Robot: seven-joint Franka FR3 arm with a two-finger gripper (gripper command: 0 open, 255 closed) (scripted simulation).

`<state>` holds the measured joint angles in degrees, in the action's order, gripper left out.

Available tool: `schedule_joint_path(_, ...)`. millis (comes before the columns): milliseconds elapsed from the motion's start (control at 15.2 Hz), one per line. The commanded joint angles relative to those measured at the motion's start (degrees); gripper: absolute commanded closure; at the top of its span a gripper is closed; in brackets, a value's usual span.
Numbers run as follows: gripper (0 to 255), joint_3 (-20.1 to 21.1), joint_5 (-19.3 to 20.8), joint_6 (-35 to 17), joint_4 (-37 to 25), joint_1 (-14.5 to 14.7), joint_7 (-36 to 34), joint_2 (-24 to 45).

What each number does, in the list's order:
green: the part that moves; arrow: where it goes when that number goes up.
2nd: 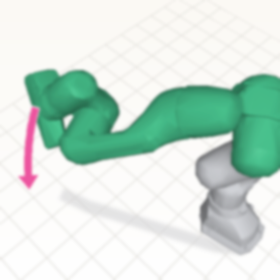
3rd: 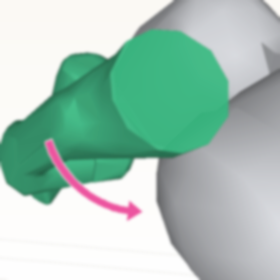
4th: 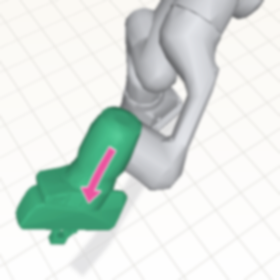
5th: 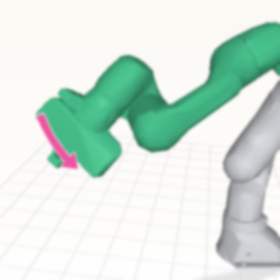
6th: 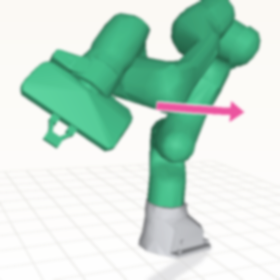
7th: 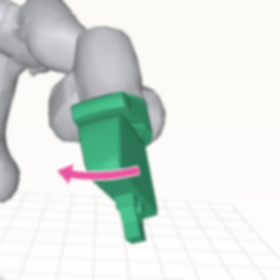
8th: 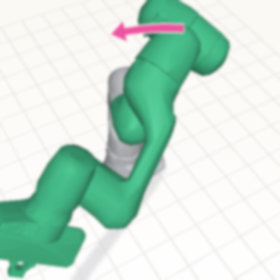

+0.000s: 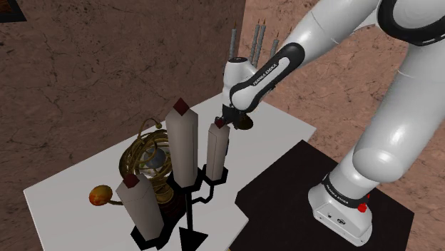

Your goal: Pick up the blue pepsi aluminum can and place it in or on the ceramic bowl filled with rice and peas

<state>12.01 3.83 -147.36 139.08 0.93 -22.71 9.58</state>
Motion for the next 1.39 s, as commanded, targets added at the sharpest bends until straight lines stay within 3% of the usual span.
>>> schedule_joint_path(0, 0, -0.79, 2.61, -2.37, -3.12, 0.68, -2.09, 5.46)
schedule_joint_path(594, 0, -3.32, 6.33, -8.47, -6.3, 2.7, -4.98, 14.77)
schedule_joint_path(1122, 0, -3.47, 6.48, -8.81, -6.38, 2.81, -5.09, 15.21)
schedule_joint_path(1188, 255, -3.47, 6.48, -8.81, -6.38, 2.81, -5.09, 15.21)
schedule_joint_path(1320, 255, -3.47, 6.48, -8.82, -6.37, 2.81, -5.09, 15.2)
